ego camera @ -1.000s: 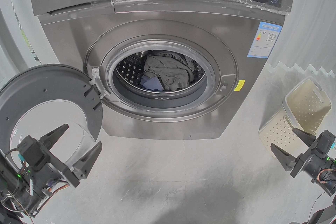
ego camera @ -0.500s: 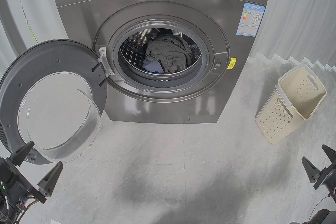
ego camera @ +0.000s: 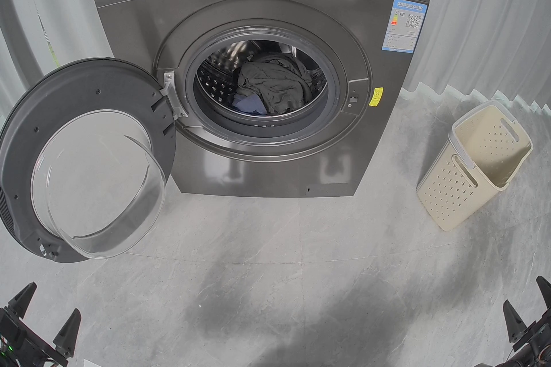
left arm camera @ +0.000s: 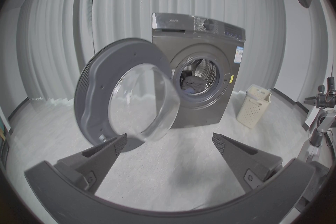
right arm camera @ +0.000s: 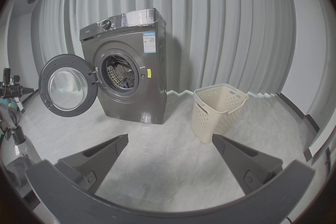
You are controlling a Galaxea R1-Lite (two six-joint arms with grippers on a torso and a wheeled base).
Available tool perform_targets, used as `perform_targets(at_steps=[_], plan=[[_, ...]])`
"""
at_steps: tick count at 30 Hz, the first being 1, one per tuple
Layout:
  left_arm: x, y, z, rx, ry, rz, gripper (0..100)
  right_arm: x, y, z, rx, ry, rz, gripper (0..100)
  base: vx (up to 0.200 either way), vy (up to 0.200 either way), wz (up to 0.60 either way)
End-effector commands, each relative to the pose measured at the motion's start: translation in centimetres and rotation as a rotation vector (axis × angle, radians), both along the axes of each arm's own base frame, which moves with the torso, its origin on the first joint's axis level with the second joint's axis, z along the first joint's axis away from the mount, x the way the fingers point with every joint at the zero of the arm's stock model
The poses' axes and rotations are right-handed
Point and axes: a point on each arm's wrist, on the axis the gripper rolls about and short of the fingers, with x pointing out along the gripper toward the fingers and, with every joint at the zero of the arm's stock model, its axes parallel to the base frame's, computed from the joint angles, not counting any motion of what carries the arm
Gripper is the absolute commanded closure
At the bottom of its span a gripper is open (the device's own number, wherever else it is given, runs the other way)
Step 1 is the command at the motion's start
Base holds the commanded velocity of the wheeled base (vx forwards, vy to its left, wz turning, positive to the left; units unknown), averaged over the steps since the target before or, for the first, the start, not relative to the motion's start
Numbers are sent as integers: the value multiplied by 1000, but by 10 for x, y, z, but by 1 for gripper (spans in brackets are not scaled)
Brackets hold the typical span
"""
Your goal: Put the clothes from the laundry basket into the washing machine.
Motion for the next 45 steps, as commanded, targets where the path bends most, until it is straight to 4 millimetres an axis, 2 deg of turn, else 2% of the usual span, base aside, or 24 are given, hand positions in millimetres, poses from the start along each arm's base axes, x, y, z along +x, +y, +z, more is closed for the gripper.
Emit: perform_targets(at_steps=[1, 3, 5, 8, 13, 17, 21, 27, 45], plan=[[-18, 1, -19, -26, -47, 76, 0, -12, 4, -4, -4, -94, 80, 0, 0, 0, 0], [-18, 1, -18, -13, -57, 100, 0, -12, 5, -4, -1, -89, 134, 0, 0, 0, 0], [-21, -1, -19, -19, -85, 144, 0, -12, 4, -4, 9, -85, 103, 0, 0, 0, 0], [-23, -3, -19, -8, -113, 79, 0, -12, 2, -4, 52, -73, 2, 0, 0, 0, 0], [-25, -3, -21, -10, -125, 98, 0, -11, 0, -6, 60, -75, -103, 0, 0, 0, 0], [-26, -2, -27, -21, -51, 119, 0, -10, 1, -10, 42, -52, -52, 0, -100, 0, 0], [-25, -2, -26, -18, -74, 112, 0, -10, 2, -11, 31, -56, -5, 0, -200, 0, 0], [-25, -2, -26, -22, -74, 111, 0, -10, 2, -11, 31, -56, -7, 0, 0, 0, 0], [-25, -2, -26, -38, -73, 117, 0, -10, 2, -11, 31, -56, -7, 0, 0, 200, 0]])
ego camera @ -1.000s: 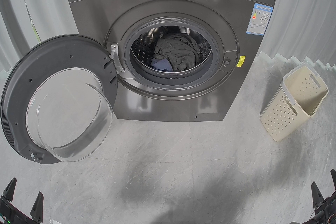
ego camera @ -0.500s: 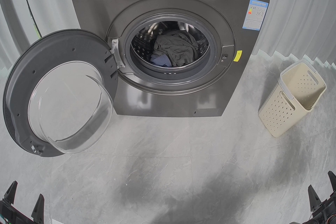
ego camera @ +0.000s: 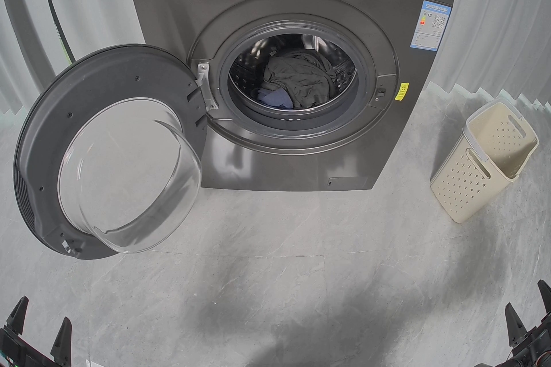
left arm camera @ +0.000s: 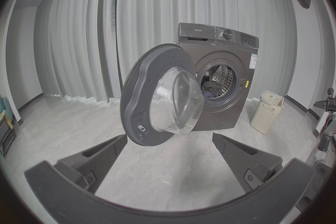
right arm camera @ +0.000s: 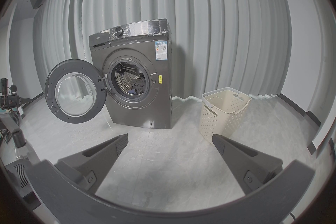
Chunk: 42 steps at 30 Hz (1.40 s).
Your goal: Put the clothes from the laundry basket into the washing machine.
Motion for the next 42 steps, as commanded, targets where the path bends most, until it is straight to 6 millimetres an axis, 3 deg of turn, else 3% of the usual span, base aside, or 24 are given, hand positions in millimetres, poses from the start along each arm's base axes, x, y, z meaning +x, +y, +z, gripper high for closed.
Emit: perform_targets(at_steps=[1, 15, 33, 42], plan=[[0, 0, -5, 0, 5, 1, 0, 0, 0, -3, 0, 0, 0, 0, 0, 0, 0], [0, 0, -5, 2, 5, -5, 0, 0, 0, -3, 0, 0, 0, 0, -43, 0, 0], [0, 0, -5, 20, 5, -7, 0, 0, 0, -3, 0, 0, 2, 0, 0, 200, 0], [0, 0, -4, 22, 2, -1, 0, 0, 0, -3, 0, 0, 2, 0, 0, 0, 0]])
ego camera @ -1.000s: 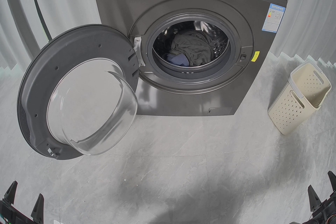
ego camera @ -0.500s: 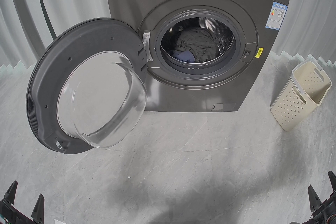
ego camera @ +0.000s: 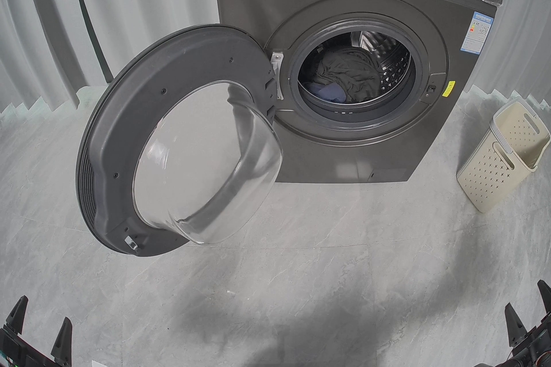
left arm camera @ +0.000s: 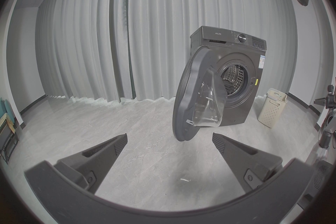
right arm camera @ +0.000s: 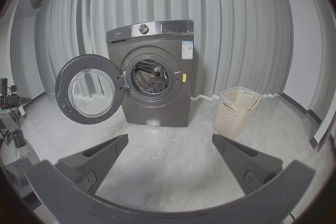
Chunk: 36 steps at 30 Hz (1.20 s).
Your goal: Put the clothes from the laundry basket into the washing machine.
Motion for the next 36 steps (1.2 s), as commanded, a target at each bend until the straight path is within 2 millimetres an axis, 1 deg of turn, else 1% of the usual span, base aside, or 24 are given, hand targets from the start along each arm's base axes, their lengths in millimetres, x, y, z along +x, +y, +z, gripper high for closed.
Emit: perform_targets(at_steps=[1, 6, 7, 8, 10, 11, 12, 13, 14, 15, 16, 18, 22, 25, 26, 29, 33, 36], plan=[[0, 0, -5, 7, 2, -2, 0, 0, 0, -3, 0, -2, 0, 0, 0, 0, 0], [0, 0, -5, 27, 3, -10, 0, 0, 0, -3, 0, -2, 1, 0, 0, 0, 0], [-1, -1, 0, 21, -17, -22, 0, 0, 0, -3, 0, -2, 1, 0, 0, 0, 0], [-3, -1, 13, 10, -59, -27, 0, 0, 0, -3, 0, -2, 1, 0, 0, 0, 0], [-13, -1, 57, -6, -188, -57, 0, 0, 0, -3, 0, -2, 1, 0, 0, 0, 0], [-13, -2, 71, -10, -198, -75, 0, 0, 0, -3, 0, -4, 0, 0, 0, 0, 0], [-10, -2, 77, -10, -177, -94, 0, 0, 0, -3, 0, -4, 0, 0, 0, 0, 0], [1, -2, 84, -9, -117, -135, 0, 0, 0, -3, 0, -4, 0, 0, 0, 0, 0], [8, -3, 86, -12, -83, -158, 0, 0, 0, -3, 1, -3, 0, 0, 0, 0, 0], [24, -4, 90, -16, 2, -200, 0, 0, 0, -3, 1, -3, 0, 0, 0, 0, 0], [35, -5, 93, -17, 39, -222, 0, 0, 0, -3, 1, -3, 0, 0, 0, 0, 0], [59, -6, 103, -30, 74, -255, 0, 0, 0, -3, 0, -5, 0, 0, 0, 0, 0], [106, -8, 116, -32, 110, -290, 0, 0, 0, -3, 0, -7, 0, 0, 0, 0, 0], [139, -11, 121, -35, 129, -325, 0, 0, 0, -3, 0, -4, 0, 0, 0, 0, 0], [139, -11, 121, -35, 129, -325, 0, 0, 0, -3, 0, -4, 0, 0, 0, 0, 0], [171, -19, 128, -38, 125, -393, 0, 0, 0, -3, 0, -5, 0, 0, 0, 0, 0], [190, -27, 134, -34, 124, -432, 0, 0, 0, -3, 0, -4, 0, 0, 0, 0, 0], [196, -36, 137, -31, 117, -476, 0, 0, 0, -3, 0, -5, 0, 0, 0, 0, 0]])
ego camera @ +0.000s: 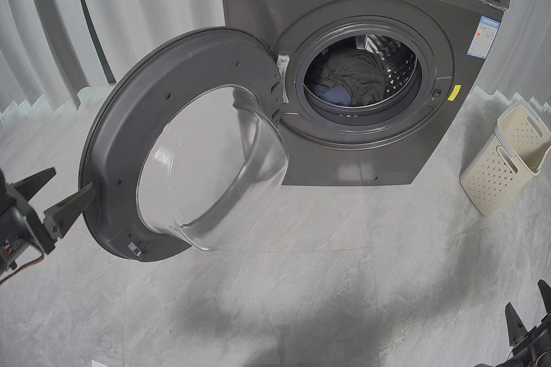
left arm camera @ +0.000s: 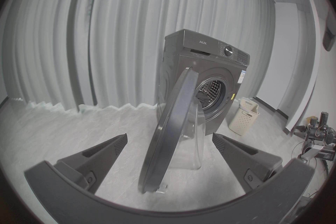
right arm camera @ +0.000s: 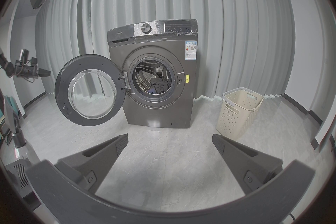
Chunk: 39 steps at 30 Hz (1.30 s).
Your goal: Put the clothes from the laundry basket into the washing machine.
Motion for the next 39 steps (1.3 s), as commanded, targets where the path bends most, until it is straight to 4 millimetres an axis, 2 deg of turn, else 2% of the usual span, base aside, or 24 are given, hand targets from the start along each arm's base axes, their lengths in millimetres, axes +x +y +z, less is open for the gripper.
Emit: perform_targets(at_steps=[1, 7, 8, 11, 13, 15, 18, 21, 25, 26, 28, 32, 34, 37, 39], plan=[[64, -25, 2, 4, 72, -143, 0, 0, 0, -3, -1, -5, 0, 0, 0, 0, 0], [54, -47, 3, -16, 64, -280, 0, 0, 0, -3, -1, -2, 0, 0, 0, 0, 0], [41, -57, 8, -50, 55, -368, 0, 0, 0, -3, -1, -5, 0, 0, 0, 0, 0], [16, -68, 17, -123, 37, -500, 0, 0, 0, -3, -1, -2, 0, 0, 0, 0, 0], [2, -69, 21, -162, 32, -560, 0, 0, 0, -3, -1, -4, 0, 0, 0, 0, 0], [2, -69, 21, -162, 32, -560, 0, 0, 0, -3, -1, -4, 0, 0, 0, 0, 0], [-2, -65, 7, -153, 67, -532, 0, 0, 0, -3, -1, -4, 0, 0, 0, 0, 0], [-1, -62, 6, -154, 67, -509, 0, 0, 0, -3, -1, -4, 0, 0, 0, 0, 0], [6, -55, 9, -151, 47, -411, 0, 0, 0, -3, -1, -5, 1, 0, 0, 0, 0], [13, -51, 12, -132, 30, -330, 0, 0, 0, -3, -1, -4, 0, 0, 0, 0, 0], [25, -49, 10, -108, 46, -277, 0, 0, 0, -3, -1, -4, 0, 0, 0, 0, 0], [37, -55, 2, -72, 83, -272, 0, 0, 0, -3, -1, -4, 0, 0, 0, 0, 0], [54, -68, -7, -18, 126, -284, 0, 0, 0, -3, -2, -4, 1, 0, 0, 0, 0], [67, -82, -11, 3, 152, -290, 0, 0, 0, -3, -2, -4, 1, 0, 0, 0, 0], [86, -102, -13, 3, 148, -285, 0, 0, 0, -3, -1, -4, 0, 0, 0, 0, 0]])
